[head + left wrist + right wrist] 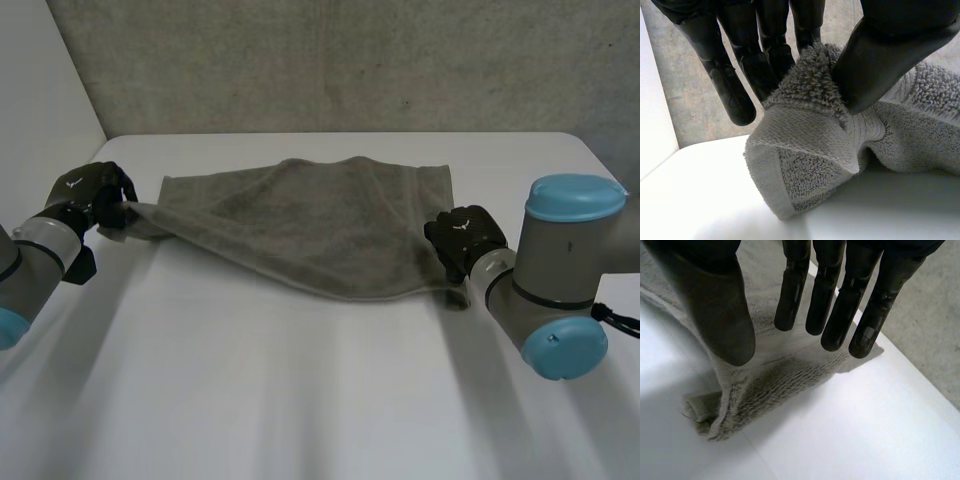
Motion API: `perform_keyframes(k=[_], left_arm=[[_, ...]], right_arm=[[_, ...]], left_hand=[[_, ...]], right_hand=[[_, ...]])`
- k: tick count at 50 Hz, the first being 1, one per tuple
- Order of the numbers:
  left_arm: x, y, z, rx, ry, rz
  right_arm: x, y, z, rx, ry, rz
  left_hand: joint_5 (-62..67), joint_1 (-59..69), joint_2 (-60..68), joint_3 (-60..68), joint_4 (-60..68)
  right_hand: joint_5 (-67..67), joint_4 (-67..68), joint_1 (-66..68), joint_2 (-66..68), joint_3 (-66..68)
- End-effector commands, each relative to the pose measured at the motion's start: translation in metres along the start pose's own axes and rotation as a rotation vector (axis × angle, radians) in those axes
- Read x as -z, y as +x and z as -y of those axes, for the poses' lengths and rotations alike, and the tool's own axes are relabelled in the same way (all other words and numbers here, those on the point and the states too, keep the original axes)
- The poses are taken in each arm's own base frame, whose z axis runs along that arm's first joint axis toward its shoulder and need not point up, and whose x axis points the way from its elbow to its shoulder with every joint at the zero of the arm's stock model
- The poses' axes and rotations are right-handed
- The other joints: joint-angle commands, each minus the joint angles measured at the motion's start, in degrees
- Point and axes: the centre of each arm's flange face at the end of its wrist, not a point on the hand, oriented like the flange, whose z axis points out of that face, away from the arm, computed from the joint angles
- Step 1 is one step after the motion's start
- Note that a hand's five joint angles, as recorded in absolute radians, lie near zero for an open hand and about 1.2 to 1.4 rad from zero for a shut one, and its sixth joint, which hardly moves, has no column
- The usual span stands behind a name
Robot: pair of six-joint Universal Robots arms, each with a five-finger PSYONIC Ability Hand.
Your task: Fold the towel.
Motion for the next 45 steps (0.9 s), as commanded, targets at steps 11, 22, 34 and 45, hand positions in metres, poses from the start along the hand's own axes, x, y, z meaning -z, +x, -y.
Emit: perform_keyframes(k=[11,22,34,45], left_arm=[[0.000,0.000,-0.004,0.002,-0.007,-0.002],[0.001,0.001,-0.006,0.004,-0.013,-0.002],[0.001,0.001,-0.004,0.004,-0.009,-0.002],[0.002,0.001,-0.003,0.007,-0.008,-0.004]], right_arm=[[0.004,-0.002,-0.005,-0.086,-0.030,0.008],[0.025,0.007,0.001,-0.094,-0.036,0.000],[0.014,-0.006,-0.024,-0.096,-0.050,0.007],[-0.003,-0.007,-0.029,-0.137,-0.008,-0.020]], left_hand=[[7.2,7.3,3.7,3.7,2.1],[7.2,7.3,3.7,3.7,2.1],[7.2,7.3,3.7,3.7,2.1],[7.2,7.3,3.7,3.7,2.1]], right_hand=[[-15.7,-17.2,-16.3,-17.5,-17.0],[-14.8,-16.4,-15.5,-16.7,-16.2],[-13.2,-14.7,-13.8,-15.0,-14.5],[2.6,1.1,2.0,0.8,1.3]])
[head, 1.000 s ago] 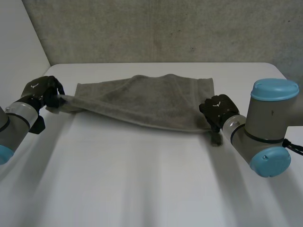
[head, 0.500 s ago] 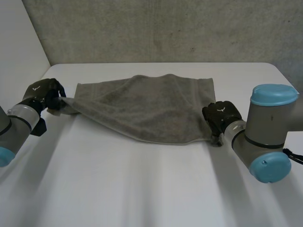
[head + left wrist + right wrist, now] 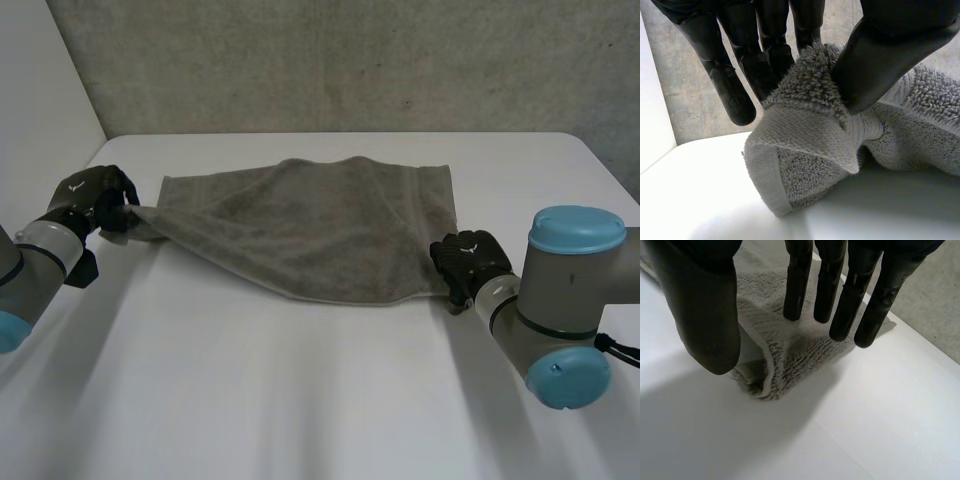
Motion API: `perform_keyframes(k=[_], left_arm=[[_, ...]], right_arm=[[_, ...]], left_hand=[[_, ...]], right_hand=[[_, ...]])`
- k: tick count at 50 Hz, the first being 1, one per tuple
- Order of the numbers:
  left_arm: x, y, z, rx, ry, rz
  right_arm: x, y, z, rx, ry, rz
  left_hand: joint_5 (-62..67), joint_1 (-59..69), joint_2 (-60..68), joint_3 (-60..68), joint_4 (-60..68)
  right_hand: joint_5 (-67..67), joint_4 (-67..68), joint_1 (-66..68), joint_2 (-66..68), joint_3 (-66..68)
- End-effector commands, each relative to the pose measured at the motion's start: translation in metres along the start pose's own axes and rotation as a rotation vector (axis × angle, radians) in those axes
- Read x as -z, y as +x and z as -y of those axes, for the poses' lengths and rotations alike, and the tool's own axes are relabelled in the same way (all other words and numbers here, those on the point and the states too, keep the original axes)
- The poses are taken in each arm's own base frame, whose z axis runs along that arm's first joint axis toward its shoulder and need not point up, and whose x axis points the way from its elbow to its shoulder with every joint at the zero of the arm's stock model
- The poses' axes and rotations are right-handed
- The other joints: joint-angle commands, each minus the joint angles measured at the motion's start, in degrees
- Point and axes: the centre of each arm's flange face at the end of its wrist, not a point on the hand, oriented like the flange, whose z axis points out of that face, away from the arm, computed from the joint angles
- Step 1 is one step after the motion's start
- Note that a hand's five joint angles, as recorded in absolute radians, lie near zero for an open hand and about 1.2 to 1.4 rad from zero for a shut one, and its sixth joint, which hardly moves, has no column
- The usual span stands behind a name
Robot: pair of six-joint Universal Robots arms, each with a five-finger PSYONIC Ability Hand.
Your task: Fold the towel.
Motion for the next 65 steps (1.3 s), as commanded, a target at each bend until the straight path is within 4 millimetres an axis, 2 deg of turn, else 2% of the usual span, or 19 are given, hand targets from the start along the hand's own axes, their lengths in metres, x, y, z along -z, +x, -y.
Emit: perform_keyframes(k=[1,4,6,9,12,17,20,25,28,30,32,36,38,46,52,56,58,60,65], left_arm=[[0.001,0.000,0.001,0.001,0.001,-0.001],[0.001,0.000,0.000,0.003,0.000,0.000],[0.001,0.000,0.001,0.003,0.001,-0.001],[0.001,0.000,0.001,0.003,0.000,0.000],[0.001,-0.001,0.002,0.004,0.004,0.003],[0.003,0.001,0.009,0.003,0.013,0.003],[0.006,0.004,0.014,0.001,0.017,-0.005],[0.023,0.016,0.033,0.001,0.013,-0.043],[0.036,0.025,0.046,0.005,0.009,-0.087],[0.045,0.030,0.052,0.006,0.003,-0.108],[0.064,0.040,0.059,0.008,-0.011,-0.146],[0.081,0.043,0.056,0.014,-0.033,-0.158],[0.096,0.037,0.053,0.021,-0.048,-0.136],[0.116,0.022,0.045,0.047,-0.067,-0.129],[0.113,0.006,0.046,0.062,-0.067,-0.113],[0.100,0.001,0.041,0.071,-0.084,-0.134],[0.091,0.001,0.037,0.076,-0.099,-0.144],[0.082,0.004,0.035,0.081,-0.113,-0.167],[0.045,0.024,0.021,0.064,-0.141,-0.252]], right_arm=[[-0.010,0.000,-0.001,-0.033,0.030,-0.012],[-0.015,0.002,0.001,-0.033,0.038,-0.026],[-0.017,0.005,0.006,-0.035,0.052,-0.045],[-0.016,0.012,0.016,-0.037,0.071,-0.076],[-0.013,0.016,0.024,-0.038,0.088,-0.093],[0.001,0.055,0.057,-0.050,0.169,-0.176],[0.008,0.060,0.065,-0.044,0.182,-0.180],[0.040,0.068,0.090,-0.009,0.180,-0.130],[0.048,0.071,0.094,0.016,0.176,-0.118],[0.066,0.078,0.104,0.084,0.179,-0.106],[0.074,0.080,0.106,0.122,0.172,-0.100],[0.085,0.080,0.101,0.203,0.129,-0.070],[0.095,0.078,0.094,0.273,0.077,-0.038],[0.119,0.089,0.083,0.369,-0.005,-0.046],[0.115,0.101,0.082,0.417,0.009,-0.057],[0.106,0.104,0.085,0.412,0.043,-0.050],[0.094,0.103,0.083,0.407,0.057,-0.034],[0.067,0.110,0.079,0.368,0.072,-0.052],[0.037,0.114,0.078,0.300,0.095,-0.059]], left_hand=[[7.2,7.3,3.6,3.7,1.9],[7.2,7.3,3.6,3.7,1.9],[7.2,7.3,3.6,3.7,1.9],[7.2,7.3,3.6,3.7,1.9],[7.2,7.3,3.6,3.7,1.9],[7.2,7.3,3.6,3.7,1.9],[7.2,7.3,3.6,3.7,1.9],[7.2,7.3,3.6,3.7,1.9],[7.2,7.3,3.6,3.7,1.9],[7.2,7.3,3.6,3.7,1.9],[7.2,7.3,3.6,3.7,1.9],[7.2,7.3,3.6,3.7,1.9],[7.2,7.3,3.6,3.7,1.9],[7.2,7.3,3.6,3.7,1.9],[7.2,7.3,3.6,3.7,1.9],[7.2,7.3,3.6,3.7,1.9],[7.2,7.3,3.6,3.7,1.9],[7.2,7.3,3.6,3.7,1.9],[7.2,7.3,3.6,3.7,1.9]], right_hand=[[10.3,10.8,10.7,11.0,10.9],[16.4,16.9,16.8,17.0,16.9],[31.8,32.3,32.2,32.4,32.3],[43.2,43.7,43.6,43.8,43.8],[43.2,43.7,43.6,43.9,43.8],[43.2,43.7,43.6,43.9,43.8],[43.2,43.7,43.6,43.9,43.8],[43.2,43.7,43.6,43.9,43.8],[43.2,43.7,43.6,43.9,43.8],[43.2,43.7,43.6,43.9,43.8],[43.2,43.7,43.6,43.9,43.8],[43.2,43.7,43.6,43.9,43.8],[43.2,43.7,43.6,43.9,43.8],[43.2,43.7,43.6,43.9,43.8],[43.2,43.7,43.6,43.9,43.8],[43.2,43.7,43.6,43.9,43.8],[43.2,43.7,43.6,43.9,43.8],[43.2,43.7,43.6,43.9,43.8],[43.2,43.7,43.6,43.9,43.8]])
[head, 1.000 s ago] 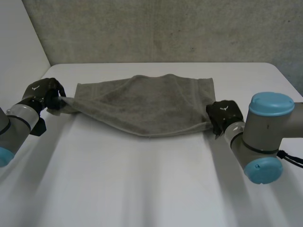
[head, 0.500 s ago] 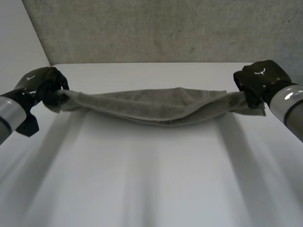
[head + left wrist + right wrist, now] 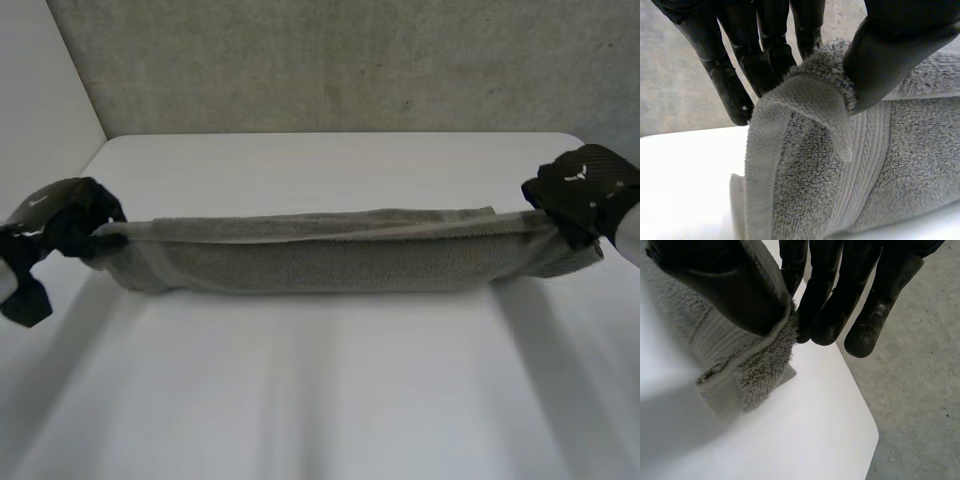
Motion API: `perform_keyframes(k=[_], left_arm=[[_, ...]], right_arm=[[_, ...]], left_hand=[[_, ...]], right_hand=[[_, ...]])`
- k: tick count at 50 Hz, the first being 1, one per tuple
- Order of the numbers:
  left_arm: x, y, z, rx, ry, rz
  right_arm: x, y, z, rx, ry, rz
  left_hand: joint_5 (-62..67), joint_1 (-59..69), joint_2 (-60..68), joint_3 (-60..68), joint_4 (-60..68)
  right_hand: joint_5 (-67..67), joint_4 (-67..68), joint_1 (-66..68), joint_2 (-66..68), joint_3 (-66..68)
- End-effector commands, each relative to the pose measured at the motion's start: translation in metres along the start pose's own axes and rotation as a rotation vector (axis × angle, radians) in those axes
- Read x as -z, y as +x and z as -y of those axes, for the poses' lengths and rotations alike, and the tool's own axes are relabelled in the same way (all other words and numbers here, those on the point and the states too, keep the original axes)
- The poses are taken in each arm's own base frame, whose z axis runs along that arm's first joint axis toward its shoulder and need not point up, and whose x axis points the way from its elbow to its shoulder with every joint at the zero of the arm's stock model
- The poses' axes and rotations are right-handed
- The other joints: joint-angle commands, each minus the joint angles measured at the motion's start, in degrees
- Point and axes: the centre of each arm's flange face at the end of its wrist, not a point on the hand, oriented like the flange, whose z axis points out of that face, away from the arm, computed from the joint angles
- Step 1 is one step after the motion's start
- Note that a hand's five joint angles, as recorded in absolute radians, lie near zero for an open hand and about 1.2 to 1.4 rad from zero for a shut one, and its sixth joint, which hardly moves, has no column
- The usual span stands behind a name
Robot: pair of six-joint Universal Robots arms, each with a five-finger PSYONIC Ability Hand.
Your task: Fold the towel.
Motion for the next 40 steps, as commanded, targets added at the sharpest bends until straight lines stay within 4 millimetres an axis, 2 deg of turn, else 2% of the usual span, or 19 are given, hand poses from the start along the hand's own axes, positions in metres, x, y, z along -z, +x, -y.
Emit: perform_keyframes(k=[1,2,3,4,5,6,8,9,11,13,18,24,33,35,36,37,38,39,40], left_arm=[[-0.045,0.011,-0.012,-0.013,-0.040,-0.085],[-0.055,0.009,-0.014,-0.016,-0.041,-0.080],[-0.055,0.009,-0.014,-0.016,-0.041,-0.080],[-0.065,0.005,-0.016,-0.018,-0.040,-0.064],[-0.074,-0.001,-0.018,-0.019,-0.040,-0.044],[-0.074,-0.001,-0.018,-0.019,-0.040,-0.044],[-0.092,-0.011,-0.023,-0.024,-0.034,-0.003],[-0.092,-0.011,-0.023,-0.024,-0.034,-0.003],[-0.100,-0.013,-0.025,-0.029,-0.030,0.008],[-0.112,-0.017,-0.029,-0.032,-0.029,0.023],[-0.127,-0.024,-0.033,-0.033,-0.025,0.029],[-0.143,-0.023,-0.044,-0.040,-0.024,0.025],[-0.154,-0.027,-0.052,-0.043,-0.018,0.026],[-0.158,-0.028,-0.054,-0.045,-0.013,0.023],[-0.158,-0.028,-0.054,-0.045,-0.013,0.023],[-0.158,-0.029,-0.054,-0.045,-0.013,0.023],[-0.159,-0.029,-0.054,-0.045,-0.013,0.023],[-0.159,-0.029,-0.054,-0.047,-0.012,0.023],[-0.159,-0.029,-0.053,-0.048,-0.010,0.024]], right_arm=[[-0.044,0.001,-0.008,-0.085,0.028,-0.017],[-0.055,-0.003,-0.008,-0.099,0.031,-0.007],[-0.065,-0.005,-0.006,-0.104,0.037,-0.007],[-0.065,-0.005,-0.006,-0.104,0.037,-0.007],[-0.074,-0.006,-0.006,-0.106,0.035,-0.014],[-0.081,-0.005,-0.007,-0.105,0.028,-0.029],[-0.089,-0.005,-0.010,-0.106,0.018,-0.041],[-0.090,-0.005,-0.010,-0.106,0.018,-0.041],[-0.105,-0.006,-0.016,-0.104,0.004,-0.058],[-0.112,-0.007,-0.017,-0.105,0.005,-0.061],[-0.127,-0.020,-0.019,-0.105,0.013,-0.042],[-0.144,-0.037,-0.027,-0.106,0.014,-0.027],[-0.166,-0.053,-0.032,-0.087,0.052,-0.082],[-0.169,-0.054,-0.032,-0.085,0.060,-0.093],[-0.169,-0.054,-0.032,-0.085,0.060,-0.094],[-0.171,-0.054,-0.032,-0.083,0.064,-0.105],[-0.173,-0.054,-0.032,-0.082,0.065,-0.117],[-0.173,-0.054,-0.032,-0.082,0.065,-0.117],[-0.174,-0.052,-0.032,-0.084,0.062,-0.129]], left_hand=[[6.4,7.3,3.2,3.2,1.9],[6.4,7.3,3.2,3.2,1.9],[6.4,7.3,3.2,3.2,1.9],[6.4,7.3,3.2,3.2,1.9],[6.4,7.3,3.2,3.2,1.9],[6.4,7.3,3.2,3.2,1.9],[6.4,7.3,3.2,3.2,1.9],[6.4,7.3,3.2,3.2,1.9],[6.4,7.3,3.2,3.2,1.9],[6.4,7.3,3.2,3.2,1.9],[6.4,7.3,3.2,3.2,1.9],[6.4,7.3,3.2,3.2,1.9],[3.9,4.8,0.7,0.7,-0.6],[-8.5,-7.5,-11.6,-11.7,-13.0],[-8.6,-7.6,-11.7,-11.8,-13.1],[-21.2,-20.3,-24.4,-24.4,-25.7],[-21.4,-20.4,-24.5,-24.6,-25.8],[-36.5,-35.6,-39.6,-39.7,-41.0],[-46.2,-45.2,-49.3,-49.4,-50.6]], right_hand=[[2.9,3.4,3.8,4.0,3.7],[2.9,3.4,3.8,4.0,3.7],[2.9,3.4,3.8,4.0,3.7],[2.9,3.4,3.8,4.0,3.7],[2.9,3.4,3.8,4.0,3.7],[2.9,3.4,3.8,4.0,3.7],[2.9,3.4,3.8,4.0,3.7],[2.9,3.4,3.8,4.0,3.7],[2.9,3.4,3.8,4.0,3.7],[2.9,3.4,3.8,4.0,3.7],[2.9,3.4,3.8,4.0,3.7],[2.9,3.4,3.8,4.0,3.7],[2.9,3.4,3.8,4.0,3.7],[2.9,3.4,3.8,4.0,3.7],[2.9,3.4,3.8,4.0,3.7],[2.9,3.4,3.8,4.0,3.7],[-10.1,-9.6,-9.1,-8.9,-9.2],[-10.2,-9.7,-9.3,-9.0,-9.3],[-38.0,-37.5,-37.1,-36.8,-37.2]])
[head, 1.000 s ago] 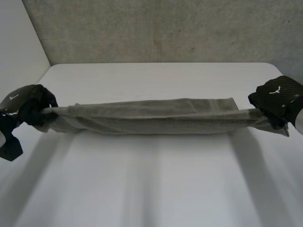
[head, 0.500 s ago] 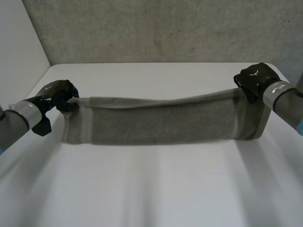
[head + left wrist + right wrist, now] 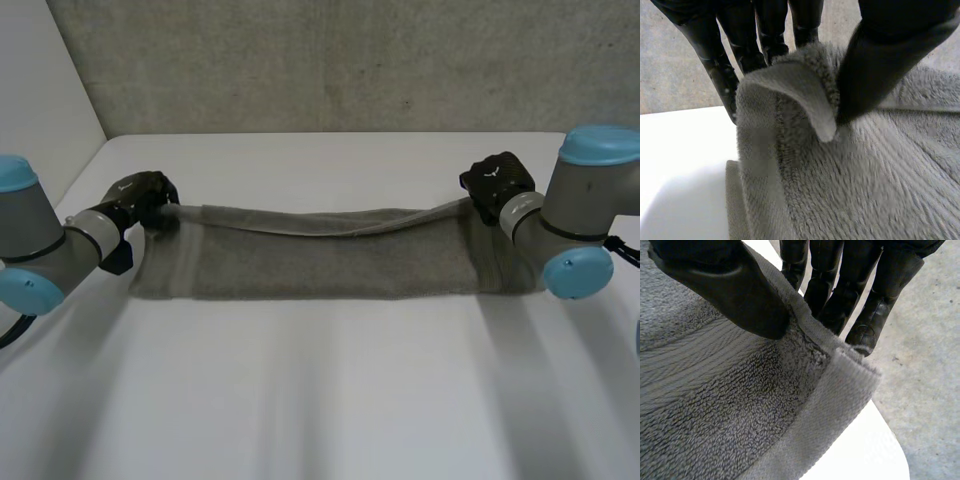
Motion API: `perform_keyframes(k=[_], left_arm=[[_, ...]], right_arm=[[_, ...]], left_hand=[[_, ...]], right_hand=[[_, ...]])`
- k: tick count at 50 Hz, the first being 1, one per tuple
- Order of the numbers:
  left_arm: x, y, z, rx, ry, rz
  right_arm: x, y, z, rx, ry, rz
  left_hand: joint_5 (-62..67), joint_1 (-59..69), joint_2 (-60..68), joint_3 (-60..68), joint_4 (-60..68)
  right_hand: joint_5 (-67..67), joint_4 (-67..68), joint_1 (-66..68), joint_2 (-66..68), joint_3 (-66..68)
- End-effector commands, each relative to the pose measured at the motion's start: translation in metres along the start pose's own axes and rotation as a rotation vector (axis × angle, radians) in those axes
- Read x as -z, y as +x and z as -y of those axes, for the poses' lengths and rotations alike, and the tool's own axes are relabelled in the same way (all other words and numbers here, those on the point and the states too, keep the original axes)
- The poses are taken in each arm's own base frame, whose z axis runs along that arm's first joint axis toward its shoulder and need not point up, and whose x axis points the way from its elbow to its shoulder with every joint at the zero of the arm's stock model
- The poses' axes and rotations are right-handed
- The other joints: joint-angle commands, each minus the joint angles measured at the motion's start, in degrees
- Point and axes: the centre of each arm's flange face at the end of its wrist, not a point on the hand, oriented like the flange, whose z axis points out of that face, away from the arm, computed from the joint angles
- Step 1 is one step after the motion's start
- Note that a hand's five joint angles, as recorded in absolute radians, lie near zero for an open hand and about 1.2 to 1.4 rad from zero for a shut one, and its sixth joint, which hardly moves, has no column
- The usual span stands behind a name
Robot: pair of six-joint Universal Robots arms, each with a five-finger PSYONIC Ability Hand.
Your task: Fold the towel.
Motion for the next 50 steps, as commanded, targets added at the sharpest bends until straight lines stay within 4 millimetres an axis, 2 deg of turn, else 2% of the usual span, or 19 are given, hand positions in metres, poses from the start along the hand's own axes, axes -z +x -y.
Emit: perform_keyframes(k=[1,2,3,6,10,12,15,17,20,26,28,31,33,36,38,41,44,46,50], left_arm=[[-0.003,-0.002,0.000,-0.004,0.006,0.000],[-0.003,-0.001,0.001,-0.004,0.008,-0.001],[-0.003,-0.001,0.003,-0.006,0.015,-0.002],[-0.002,0.001,0.008,-0.002,0.025,-0.005],[0.000,0.004,0.020,-0.011,0.050,-0.008],[0.002,0.005,0.026,-0.015,0.061,-0.008],[0.008,0.008,0.036,-0.022,0.076,-0.010],[0.011,0.010,0.040,-0.024,0.080,-0.012],[0.021,0.014,0.045,-0.025,0.079,-0.010],[0.048,0.028,0.047,-0.027,0.051,-0.017],[0.055,0.031,0.047,-0.027,0.044,-0.016],[0.069,0.038,0.042,-0.036,0.035,-0.017],[0.072,0.039,0.038,-0.049,0.031,-0.017],[0.075,0.043,0.028,-0.099,0.018,-0.020],[0.076,0.045,0.023,-0.124,0.011,-0.022],[0.077,0.046,0.014,-0.182,-0.003,-0.006],[0.078,0.043,0.010,-0.212,-0.014,0.036],[0.078,0.041,0.010,-0.214,-0.013,0.054],[0.079,0.040,0.007,-0.223,0.011,0.071]], right_arm=[[-0.008,0.003,0.001,0.005,0.013,-0.057],[-0.008,0.003,0.001,0.005,0.013,-0.057],[-0.010,0.004,0.002,0.004,0.011,-0.069],[-0.010,0.010,0.007,0.000,0.011,-0.097],[-0.007,0.018,0.015,-0.017,0.021,-0.128],[-0.001,0.030,0.031,-0.038,0.048,-0.154],[0.003,0.035,0.039,-0.051,0.062,-0.164],[0.013,0.046,0.054,-0.069,0.087,-0.178],[0.025,0.053,0.064,-0.082,0.082,-0.169],[0.049,0.058,0.067,-0.086,0.016,-0.126],[0.068,0.054,0.061,-0.091,-0.062,-0.066],[0.076,0.048,0.055,-0.099,-0.104,-0.027],[0.094,0.039,0.040,-0.113,-0.185,0.034],[0.101,0.034,0.034,-0.118,-0.211,0.056],[0.109,0.025,0.019,-0.131,-0.247,0.093],[0.109,0.019,0.002,-0.145,-0.254,0.104],[0.109,0.016,-0.006,-0.151,-0.249,0.102],[0.104,0.012,-0.021,-0.153,-0.227,0.073],[0.099,0.007,-0.033,-0.150,-0.201,0.045]], left_hand=[[-30.5,-30.7,-30.3,-30.7,-30.4],[-35.5,-35.7,-35.3,-35.7,-35.4],[-38.5,-38.7,-38.3,-38.7,-38.5],[-43.6,-43.8,-43.4,-43.8,-43.5],[-43.9,-44.1,-43.7,-44.1,-43.9],[-43.8,-44.0,-43.6,-44.0,-43.7],[-43.4,-43.6,-43.2,-43.6,-43.4],[-43.3,-43.5,-43.1,-43.5,-43.2],[-42.9,-43.1,-42.7,-43.1,-42.9],[-42.6,-42.8,-42.4,-42.8,-42.5],[-42.6,-42.8,-42.4,-42.8,-42.5],[-42.6,-42.8,-42.4,-42.8,-42.5],[-42.6,-42.8,-42.4,-42.8,-42.5],[-42.6,-42.8,-42.4,-42.8,-42.5],[-42.4,-42.6,-42.2,-42.6,-42.4],[-42.4,-42.6,-42.2,-42.6,-42.4],[-42.6,-42.8,-42.4,-42.8,-42.5],[-42.6,-42.8,-42.4,-42.8,-42.5],[-42.6,-42.8,-42.4,-42.8,-42.5]], right_hand=[[-53.2,-52.7,-52.2,-51.9,-52.6],[-53.4,-52.9,-52.4,-52.1,-52.8],[-63.0,-62.5,-62.0,-61.7,-62.5],[-64.4,-63.9,-63.4,-63.1,-63.8],[-64.4,-63.9,-63.4,-63.1,-63.8],[-64.4,-63.9,-63.4,-63.1,-63.8],[-64.4,-63.9,-63.4,-63.1,-63.8],[-64.4,-63.9,-63.4,-63.1,-63.8],[-64.4,-63.9,-63.4,-63.1,-63.8],[-64.4,-63.9,-63.4,-63.1,-63.8],[-64.4,-63.9,-63.4,-63.1,-63.8],[-63.6,-63.1,-62.6,-62.3,-63.1],[-57.6,-57.1,-56.6,-56.3,-57.0],[-57.6,-57.1,-56.6,-56.3,-57.0],[-57.4,-56.9,-56.4,-56.1,-56.9],[-57.3,-56.8,-56.2,-55.9,-56.7],[-56.7,-56.3,-55.7,-55.4,-56.2],[-55.1,-54.6,-54.1,-53.8,-54.5],[-54.4,-53.9,-53.4,-53.1,-53.8]])
